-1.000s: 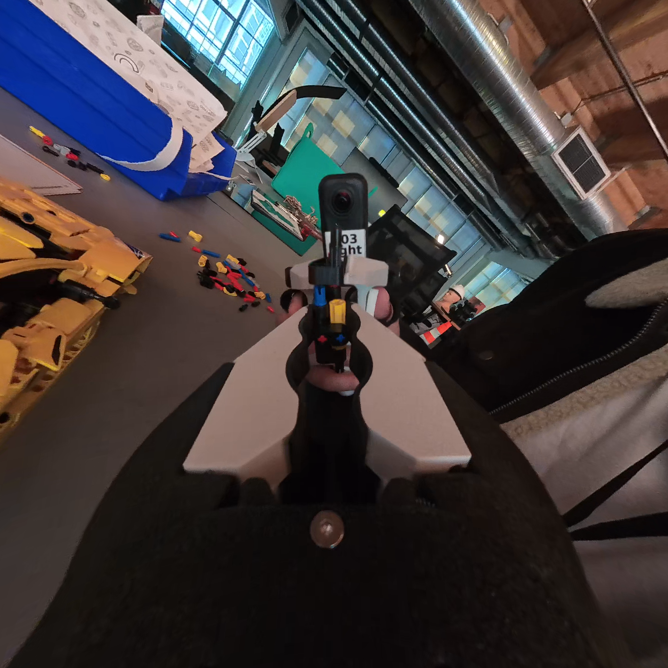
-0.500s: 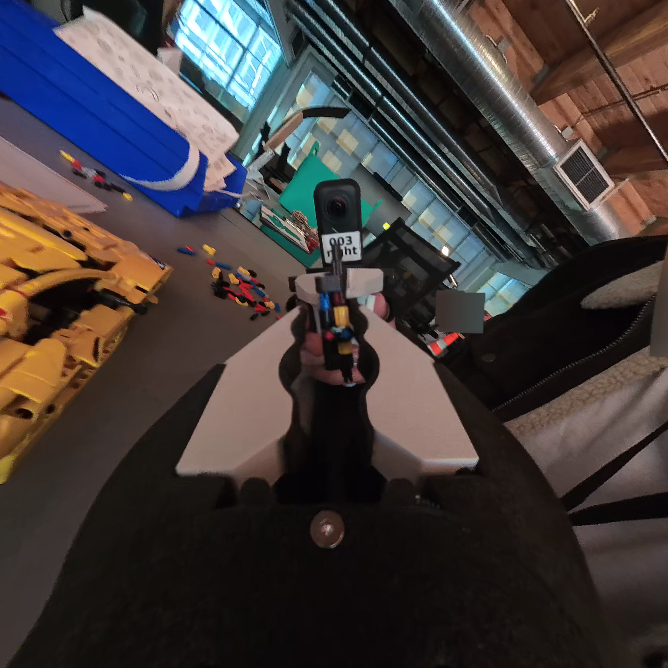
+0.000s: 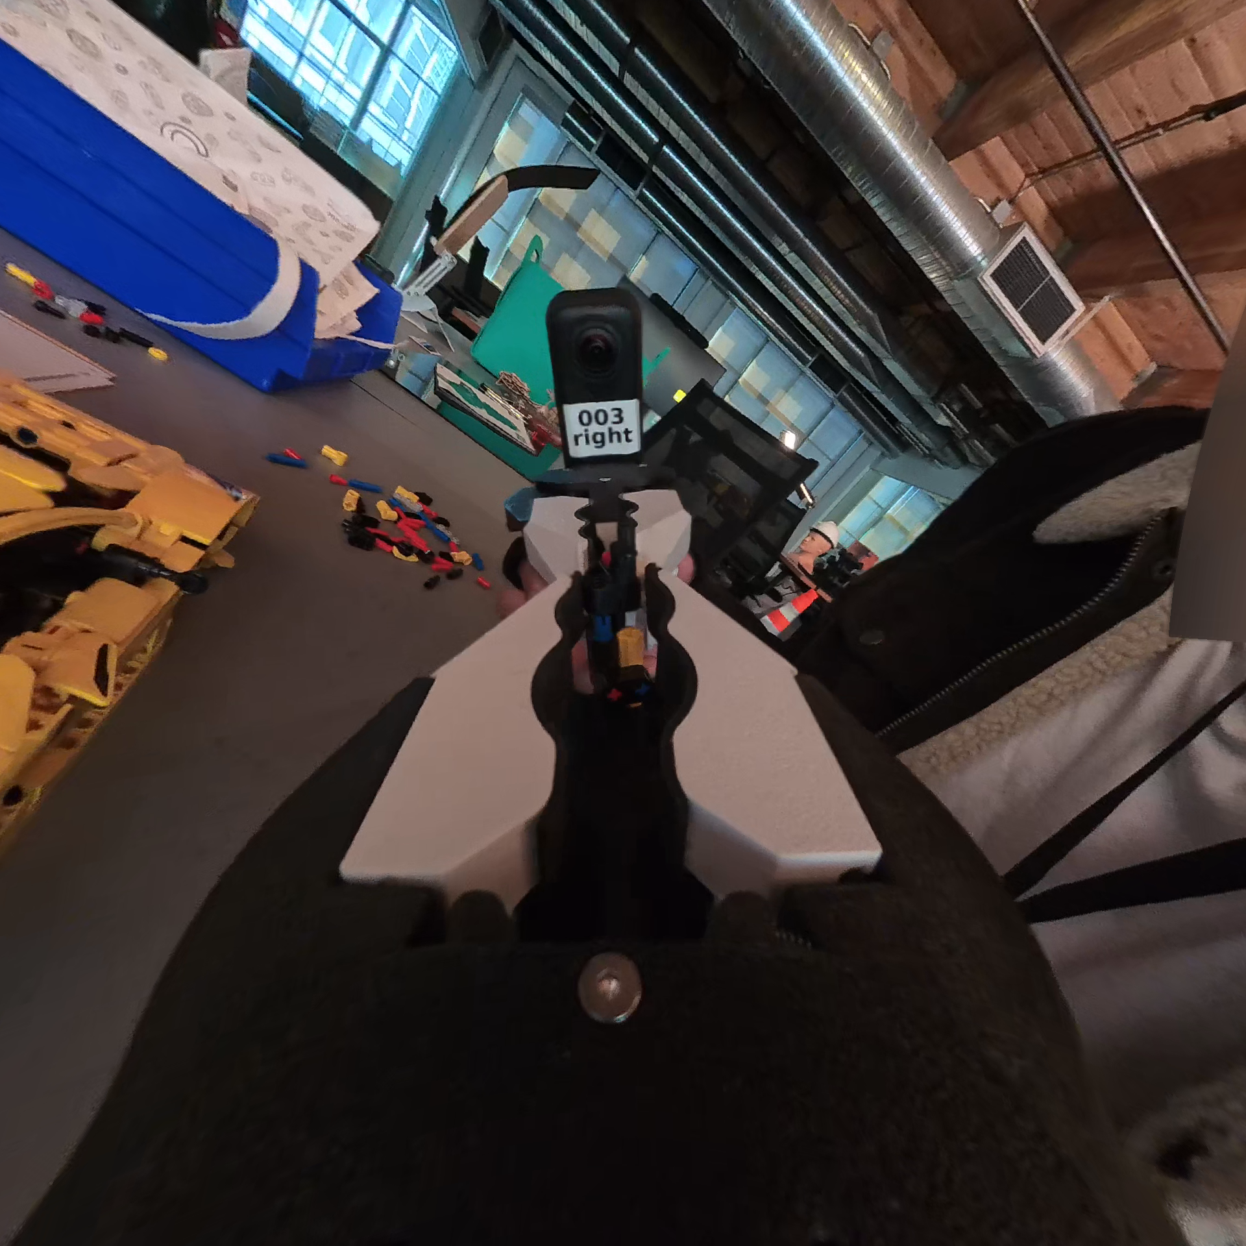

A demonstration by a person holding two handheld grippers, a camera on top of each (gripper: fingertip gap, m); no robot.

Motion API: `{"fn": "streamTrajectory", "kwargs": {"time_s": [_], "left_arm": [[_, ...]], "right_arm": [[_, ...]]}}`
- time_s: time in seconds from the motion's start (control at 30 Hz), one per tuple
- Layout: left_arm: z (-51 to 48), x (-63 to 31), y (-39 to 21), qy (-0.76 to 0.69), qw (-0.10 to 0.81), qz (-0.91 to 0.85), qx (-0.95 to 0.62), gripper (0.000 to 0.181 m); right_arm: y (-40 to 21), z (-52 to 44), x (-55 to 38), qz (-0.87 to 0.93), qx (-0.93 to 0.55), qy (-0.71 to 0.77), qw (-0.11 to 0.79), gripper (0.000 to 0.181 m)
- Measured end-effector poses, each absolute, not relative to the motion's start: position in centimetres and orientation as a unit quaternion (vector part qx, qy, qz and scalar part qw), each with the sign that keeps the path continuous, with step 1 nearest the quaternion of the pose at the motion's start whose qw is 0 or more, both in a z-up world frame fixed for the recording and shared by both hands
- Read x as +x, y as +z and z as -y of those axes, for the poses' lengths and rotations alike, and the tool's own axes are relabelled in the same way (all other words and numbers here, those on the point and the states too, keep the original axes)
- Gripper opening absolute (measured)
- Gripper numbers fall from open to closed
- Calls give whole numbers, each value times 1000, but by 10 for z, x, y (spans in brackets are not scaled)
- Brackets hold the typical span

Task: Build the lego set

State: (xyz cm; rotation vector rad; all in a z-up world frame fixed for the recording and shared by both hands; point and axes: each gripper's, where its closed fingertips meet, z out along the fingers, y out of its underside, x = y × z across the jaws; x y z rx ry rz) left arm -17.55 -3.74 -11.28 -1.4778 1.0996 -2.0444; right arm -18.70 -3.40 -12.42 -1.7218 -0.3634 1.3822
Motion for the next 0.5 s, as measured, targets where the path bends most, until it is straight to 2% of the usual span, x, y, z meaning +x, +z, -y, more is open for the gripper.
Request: {"fn": "streamTrajectory", "kwargs": {"time_s": [0.1, 0.17, 0.27, 0.33, 0.4, 0.5], "left_arm": [[27, -178, -109, -750, 186, -353, -527, 16], [13, -183, -102, -767, 198, -313, -524, 16], [6, -186, -96, -787, 197, -280, -513, 16], [8, -185, -95, -784, 207, -285, -511, 16], [10, -183, -97, -778, 208, -292, -516, 16], [16, -183, -105, -759, 196, -324, -530, 16]], "right_arm": [[-122, 28, -185, 135, -687, 540, 468, 6], [-119, 24, -182, 125, -679, 531, 491, 24], [-124, 20, -187, 115, -688, 528, 485, 27], [-121, 18, -193, 112, -685, 521, 497, 22], [-122, 17, -194, 123, -691, 492, 515, 10], [-124, 19, -184, 153, -712, 448, 519, 7]]}}
